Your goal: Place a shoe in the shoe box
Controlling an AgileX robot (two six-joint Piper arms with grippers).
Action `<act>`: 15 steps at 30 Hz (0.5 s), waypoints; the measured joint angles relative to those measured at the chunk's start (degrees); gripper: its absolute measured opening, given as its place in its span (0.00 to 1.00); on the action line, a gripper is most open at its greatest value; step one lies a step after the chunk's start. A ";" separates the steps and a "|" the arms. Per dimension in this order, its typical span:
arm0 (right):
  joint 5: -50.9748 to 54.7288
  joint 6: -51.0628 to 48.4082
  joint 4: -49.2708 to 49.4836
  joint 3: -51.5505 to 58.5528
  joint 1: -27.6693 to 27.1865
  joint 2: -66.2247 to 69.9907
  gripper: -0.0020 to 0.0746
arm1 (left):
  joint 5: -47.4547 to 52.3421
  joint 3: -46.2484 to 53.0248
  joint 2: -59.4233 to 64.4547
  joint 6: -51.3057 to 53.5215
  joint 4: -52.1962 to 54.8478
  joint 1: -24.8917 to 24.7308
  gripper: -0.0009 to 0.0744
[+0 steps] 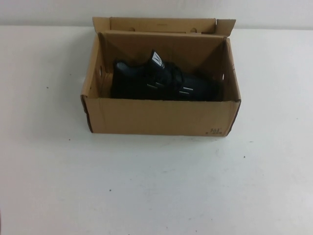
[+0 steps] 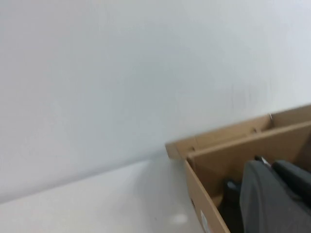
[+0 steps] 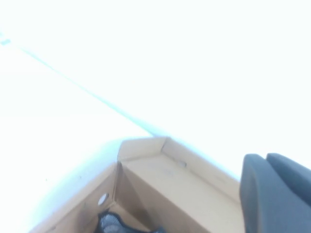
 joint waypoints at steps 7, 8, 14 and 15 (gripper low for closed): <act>0.90 0.00 0.22 0.00 0.00 -5.30 0.01 | -5.75 9.58 -8.02 -0.39 0.00 0.00 0.01; 1.04 0.00 0.22 0.00 0.00 -5.97 0.01 | -6.40 11.40 -9.08 -0.87 0.00 0.00 0.01; -0.55 -0.46 0.40 8.19 0.00 -13.33 0.01 | -7.60 18.73 -12.81 -4.14 0.00 0.00 0.01; -1.86 -0.56 0.45 11.40 0.00 -15.36 0.01 | -7.60 19.15 -12.89 -4.31 0.00 0.00 0.01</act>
